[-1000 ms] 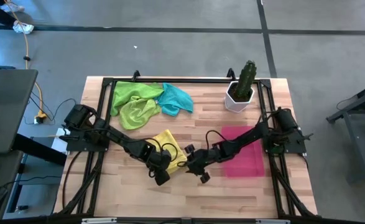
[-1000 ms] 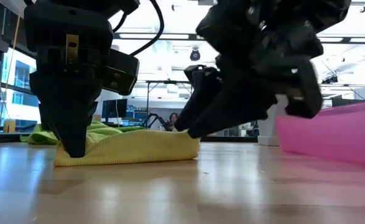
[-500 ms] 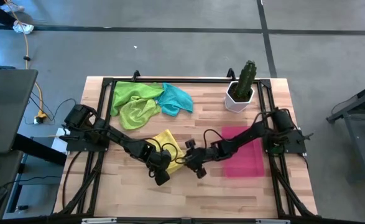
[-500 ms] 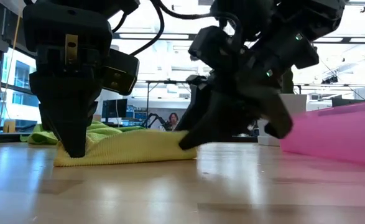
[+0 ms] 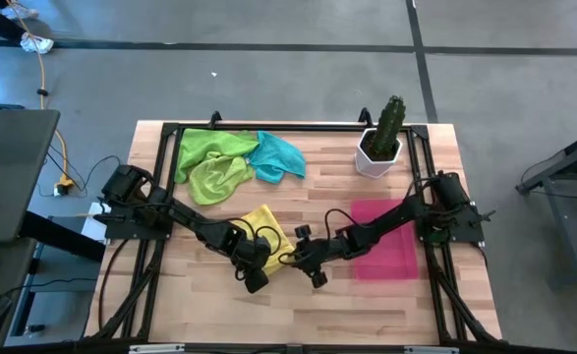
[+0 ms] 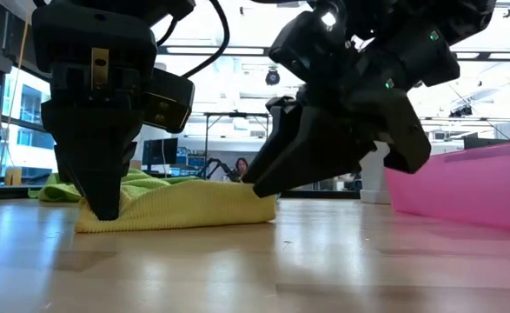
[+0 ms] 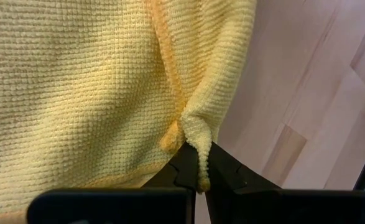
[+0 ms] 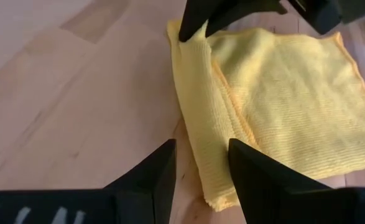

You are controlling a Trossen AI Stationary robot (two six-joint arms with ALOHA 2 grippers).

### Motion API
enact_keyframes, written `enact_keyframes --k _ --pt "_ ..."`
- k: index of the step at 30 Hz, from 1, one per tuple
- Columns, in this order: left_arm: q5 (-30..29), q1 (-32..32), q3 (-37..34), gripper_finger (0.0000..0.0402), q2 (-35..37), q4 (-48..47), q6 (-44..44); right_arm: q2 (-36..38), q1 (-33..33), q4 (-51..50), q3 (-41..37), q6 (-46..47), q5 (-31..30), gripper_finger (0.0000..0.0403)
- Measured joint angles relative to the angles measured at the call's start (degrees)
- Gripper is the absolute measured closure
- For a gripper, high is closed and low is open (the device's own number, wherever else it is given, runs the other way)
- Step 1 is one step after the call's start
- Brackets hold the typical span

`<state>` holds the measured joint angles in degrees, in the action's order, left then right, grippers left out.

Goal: Roll microfiber towels into tight, uniform cylinder then place into a basket
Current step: Roll the yellow microfiber towel

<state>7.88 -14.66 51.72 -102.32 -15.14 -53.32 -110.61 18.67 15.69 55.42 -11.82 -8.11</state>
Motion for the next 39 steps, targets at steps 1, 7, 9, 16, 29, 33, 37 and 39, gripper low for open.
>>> enact_keyframes --k 1,7,9,16,29,33,37,39 --pt "0.02 0.00 0.00 0.0397 0.00 0.00 0.00 0.00 -0.01 -0.03 0.00 0.27 0.01 0.0263" --pt "0.02 0.00 0.00 0.0397 0.00 0.00 0.00 0.00 0.79 1.45 0.00 -0.07 -0.31 0.0263" --pt "0.02 0.00 0.00 0.0397 0.00 0.00 0.00 0.00 1.33 1.70 0.02 -0.02 -0.23 0.0263" --pt "0.02 0.00 0.00 0.0397 0.00 0.02 0.00 0.00 1.57 1.31 0.02 1.50 -0.19 0.0263" --pt "0.03 -0.04 -0.02 0.0397 0.00 0.35 0.00 -2.75 -1.57 1.87 0.02 2.41 0.36 0.0263" --pt "0.04 -0.04 -0.02 0.0397 0.00 0.40 0.00 -3.15 -2.25 1.99 0.02 2.39 0.59 0.0263" --pt "0.27 -0.03 -0.04 0.0397 0.00 0.93 0.00 -3.15 -3.05 1.86 0.02 2.39 1.43 0.0263" --pt "0.46 0.00 -0.09 0.0397 -0.01 1.49 0.00 -3.15 -3.41 1.45 0.02 2.40 2.46 0.0263"
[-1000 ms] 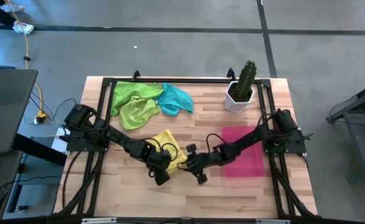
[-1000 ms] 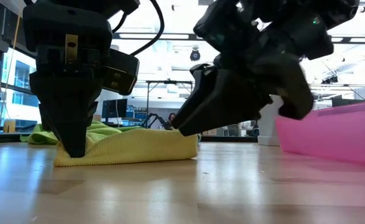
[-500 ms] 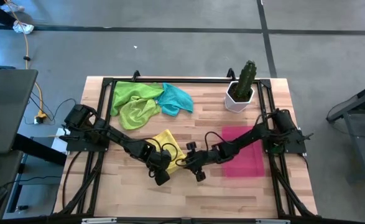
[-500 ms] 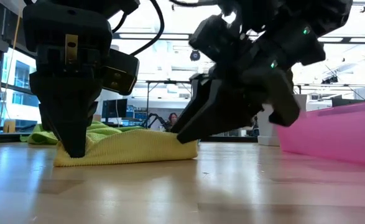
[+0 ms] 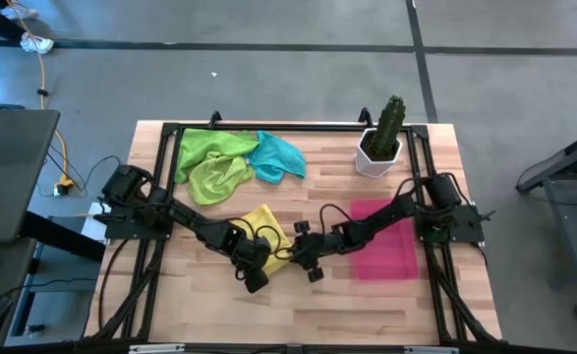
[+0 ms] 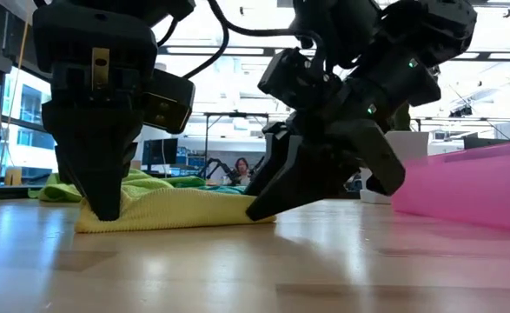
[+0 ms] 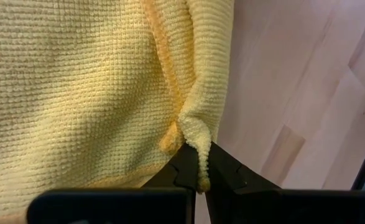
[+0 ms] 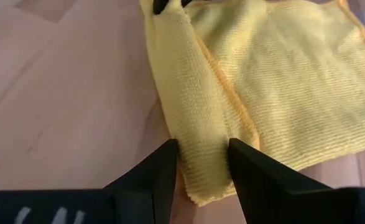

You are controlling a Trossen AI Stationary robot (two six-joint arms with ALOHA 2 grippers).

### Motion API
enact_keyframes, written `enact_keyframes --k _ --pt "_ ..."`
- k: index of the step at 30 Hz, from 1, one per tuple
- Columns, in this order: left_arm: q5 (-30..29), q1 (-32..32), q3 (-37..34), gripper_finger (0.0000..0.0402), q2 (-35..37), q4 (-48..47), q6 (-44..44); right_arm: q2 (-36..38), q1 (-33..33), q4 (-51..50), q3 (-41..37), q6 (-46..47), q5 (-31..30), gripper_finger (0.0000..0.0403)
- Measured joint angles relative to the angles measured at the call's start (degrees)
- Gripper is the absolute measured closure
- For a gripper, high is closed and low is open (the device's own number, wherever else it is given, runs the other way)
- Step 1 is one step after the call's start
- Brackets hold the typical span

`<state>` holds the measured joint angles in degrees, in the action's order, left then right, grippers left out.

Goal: Roll microfiber towels into tight, uniform cylinder then place into a basket
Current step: Roll the yellow microfiber towel

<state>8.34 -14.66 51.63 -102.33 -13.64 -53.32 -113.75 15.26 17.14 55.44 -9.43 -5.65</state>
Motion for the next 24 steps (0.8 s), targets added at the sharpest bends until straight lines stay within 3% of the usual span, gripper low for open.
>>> enact_keyframes --k 5,12,24 --pt "1.34 0.02 -0.04 0.0394 -0.16 1.54 0.61 0.00 -0.65 -1.50 0.04 0.82 0.49 0.0282" --pt "2.74 0.02 -0.06 0.0374 -0.21 2.29 3.10 0.09 -1.43 -2.41 0.11 3.98 5.24 0.0390" --pt "2.51 0.52 0.22 0.0316 1.69 -5.65 14.48 0.11 -4.09 -3.69 0.15 22.83 18.73 0.0397"
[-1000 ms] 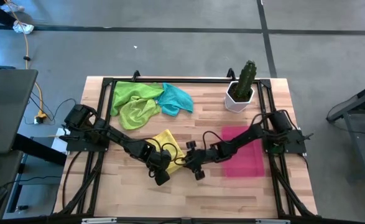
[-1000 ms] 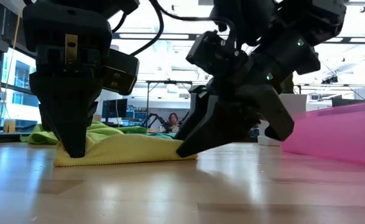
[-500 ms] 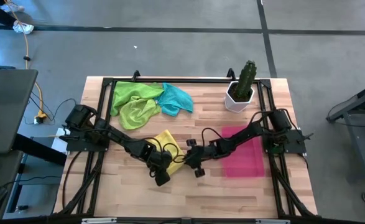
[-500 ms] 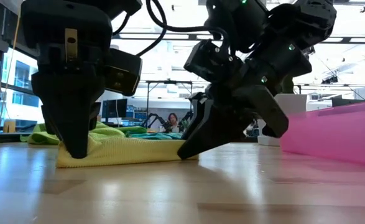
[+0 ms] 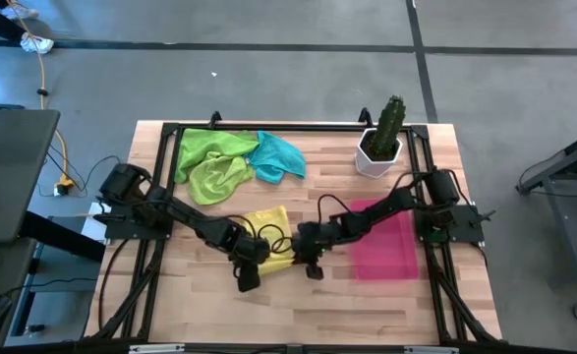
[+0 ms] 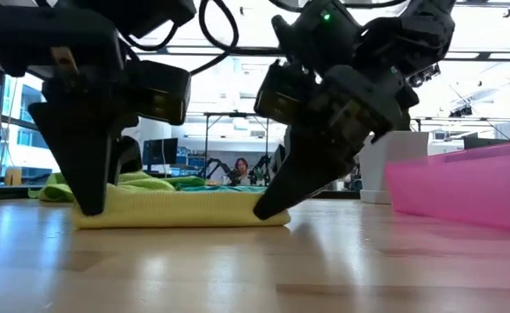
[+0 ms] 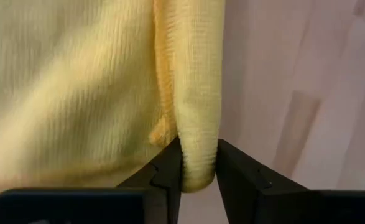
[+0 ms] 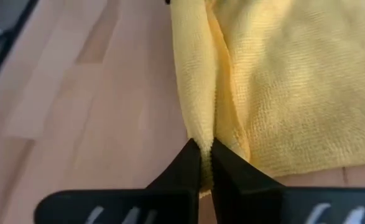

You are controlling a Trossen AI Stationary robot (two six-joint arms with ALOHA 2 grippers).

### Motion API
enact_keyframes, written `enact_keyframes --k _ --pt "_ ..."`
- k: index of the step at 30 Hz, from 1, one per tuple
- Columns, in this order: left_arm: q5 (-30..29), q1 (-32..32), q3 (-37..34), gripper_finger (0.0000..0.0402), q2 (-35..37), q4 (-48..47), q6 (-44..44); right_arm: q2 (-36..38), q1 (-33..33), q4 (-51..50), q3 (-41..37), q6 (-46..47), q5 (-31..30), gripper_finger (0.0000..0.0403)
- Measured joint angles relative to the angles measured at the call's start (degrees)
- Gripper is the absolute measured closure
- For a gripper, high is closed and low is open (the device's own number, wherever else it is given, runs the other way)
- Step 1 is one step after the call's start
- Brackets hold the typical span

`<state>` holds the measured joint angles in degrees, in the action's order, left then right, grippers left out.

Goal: Roll microfiber towels into tight, uniform cylinder then place into a basket
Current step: Roll the yellow microfiber towel

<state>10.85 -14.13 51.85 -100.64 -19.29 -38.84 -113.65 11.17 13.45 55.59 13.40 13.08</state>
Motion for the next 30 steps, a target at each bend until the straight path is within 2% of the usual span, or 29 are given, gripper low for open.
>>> enact_keyframes --k 5,9,12,19,24,30 --pt "-0.37 -0.27 -0.42 0.0305 3.48 -6.94 3.68 -0.02 -1.77 -0.55 -0.11 5.29 5.01 0.0400" --pt "-7.75 -0.76 -0.31 0.0304 6.88 -11.32 6.86 -0.04 -2.90 -0.68 -0.13 10.28 8.66 0.0401" --pt "-14.28 -2.44 -0.28 0.0306 8.57 -8.11 9.22 -0.07 -3.65 -0.74 -0.15 13.99 10.57 0.0401" --pt "-22.83 -8.76 -0.18 0.0307 9.06 3.74 16.92 0.02 -5.33 -0.98 -0.06 20.12 14.15 0.0402" --pt "-30.07 -11.45 -0.12 0.0307 6.38 5.94 16.57 0.04 -6.45 -0.84 -0.04 23.82 16.73 0.0402" --pt "-32.11 -11.96 -0.17 0.0307 1.78 5.48 16.03 0.04 -7.05 -0.93 -0.05 25.21 17.89 0.0402"
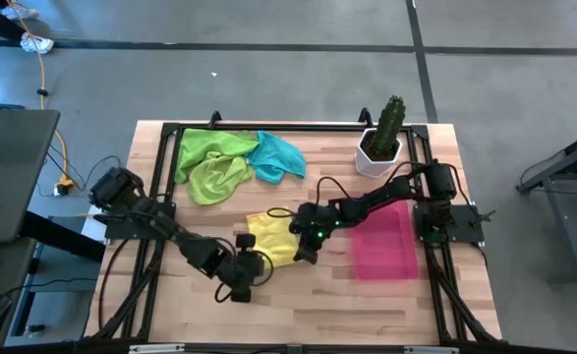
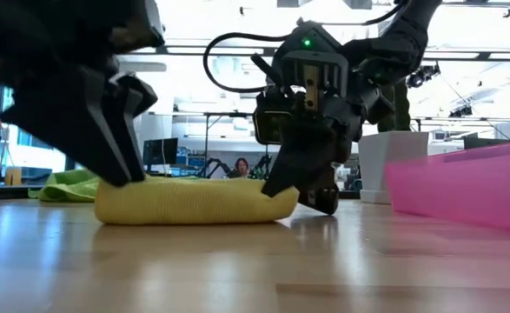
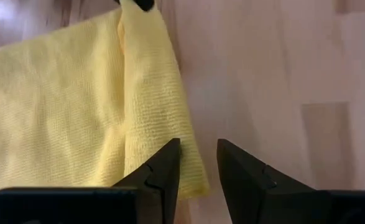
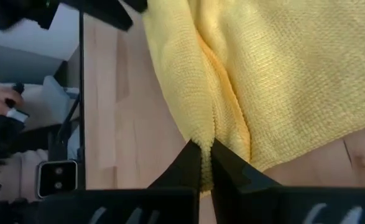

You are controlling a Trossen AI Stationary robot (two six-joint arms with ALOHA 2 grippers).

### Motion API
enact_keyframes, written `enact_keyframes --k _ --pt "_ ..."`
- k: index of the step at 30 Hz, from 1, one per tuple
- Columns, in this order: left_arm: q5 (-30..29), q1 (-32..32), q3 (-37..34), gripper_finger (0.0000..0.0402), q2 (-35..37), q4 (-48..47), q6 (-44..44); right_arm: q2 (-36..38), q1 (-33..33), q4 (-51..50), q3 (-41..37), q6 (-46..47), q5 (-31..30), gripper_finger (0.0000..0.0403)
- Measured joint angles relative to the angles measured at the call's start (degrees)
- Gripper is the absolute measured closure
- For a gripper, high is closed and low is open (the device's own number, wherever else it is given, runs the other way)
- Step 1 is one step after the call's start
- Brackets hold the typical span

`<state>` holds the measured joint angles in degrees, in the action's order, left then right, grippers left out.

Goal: Roll microfiber towels into tight, uniform cylinder then place into a basket
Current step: Roll the yellow microfiber towel

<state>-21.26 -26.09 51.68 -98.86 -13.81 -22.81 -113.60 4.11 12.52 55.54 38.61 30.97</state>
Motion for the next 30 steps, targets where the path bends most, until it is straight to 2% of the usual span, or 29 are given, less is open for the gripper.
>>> enact_keyframes --k 4,11,17,23,25,30 --pt "-2.53 0.23 0.01 0.0298 -2.26 -0.48 -0.93 0.00 -0.02 -0.14 -0.02 0.20 -0.03 0.0402" --pt "-2.62 0.02 0.02 0.0256 -3.13 -0.08 -1.62 -0.04 0.01 -0.23 -0.06 0.18 -0.47 0.0402" --pt "-7.17 -1.03 0.02 0.0227 -3.13 -0.03 -0.18 -0.07 0.00 -0.27 -0.06 0.10 -0.71 0.0402" --pt "-11.80 -1.03 0.02 0.0220 -3.13 -0.53 2.80 -0.09 0.01 -0.27 -0.06 0.02 -0.73 0.0402" --pt "-11.56 -0.88 0.07 0.0220 -3.16 -1.20 3.13 -0.09 0.01 -0.27 -0.06 0.00 -0.75 0.0402" --pt "-5.23 0.32 0.20 0.0220 -4.99 -2.66 -0.05 -0.09 0.01 -0.32 -0.07 0.00 -0.92 0.0402"
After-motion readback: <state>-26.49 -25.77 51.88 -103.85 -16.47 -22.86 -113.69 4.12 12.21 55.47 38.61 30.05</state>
